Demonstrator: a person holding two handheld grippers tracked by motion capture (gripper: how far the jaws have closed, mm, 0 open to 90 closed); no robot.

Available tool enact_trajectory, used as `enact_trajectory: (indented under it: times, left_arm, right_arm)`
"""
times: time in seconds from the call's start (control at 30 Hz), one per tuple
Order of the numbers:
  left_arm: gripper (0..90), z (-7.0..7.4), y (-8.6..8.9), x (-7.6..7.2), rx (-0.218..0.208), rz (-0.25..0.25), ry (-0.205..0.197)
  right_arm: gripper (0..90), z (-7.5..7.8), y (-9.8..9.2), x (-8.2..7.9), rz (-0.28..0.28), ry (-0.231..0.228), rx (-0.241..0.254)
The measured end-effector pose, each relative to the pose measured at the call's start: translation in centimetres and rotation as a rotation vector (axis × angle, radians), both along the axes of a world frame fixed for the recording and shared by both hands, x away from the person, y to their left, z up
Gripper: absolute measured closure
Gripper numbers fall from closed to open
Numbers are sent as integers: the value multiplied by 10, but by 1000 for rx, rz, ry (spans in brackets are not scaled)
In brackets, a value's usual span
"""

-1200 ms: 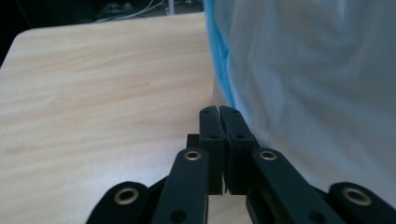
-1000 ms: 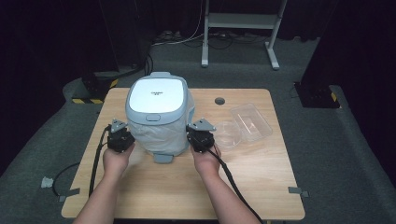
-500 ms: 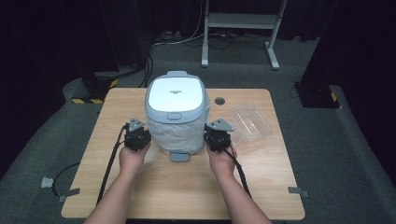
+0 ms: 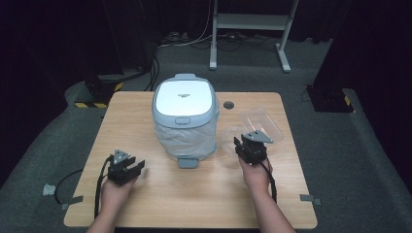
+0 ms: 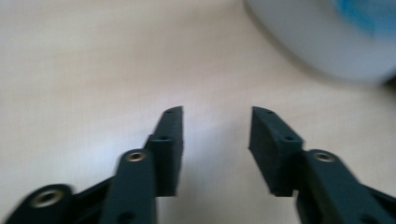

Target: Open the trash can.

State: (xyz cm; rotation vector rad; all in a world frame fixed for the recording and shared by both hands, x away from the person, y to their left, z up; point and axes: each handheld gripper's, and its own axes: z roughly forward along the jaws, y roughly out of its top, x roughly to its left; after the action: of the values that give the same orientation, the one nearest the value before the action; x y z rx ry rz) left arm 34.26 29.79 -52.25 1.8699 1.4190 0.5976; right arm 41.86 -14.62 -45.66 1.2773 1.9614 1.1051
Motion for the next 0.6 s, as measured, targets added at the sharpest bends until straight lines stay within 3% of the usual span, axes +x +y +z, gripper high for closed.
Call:
enact_trajectory:
  times: [0.1,0.2,0.23,0.6]
  left_arm:
    - [418,-2,3,-13,-14,15,-23]
    - [386,-3,4,-13,-23,11,-33]
    - [376,-5,5,-11,-25,13,1]
    - [354,-5,10,-11,-81,-7,9]
  right_arm:
    - [636,-9,-6,1,5,34,-7]
    - [636,-15,-2,-3,35,54,-13]
    - [637,-17,4,-8,57,59,-23]
    - [639,-16,14,-22,110,68,3]
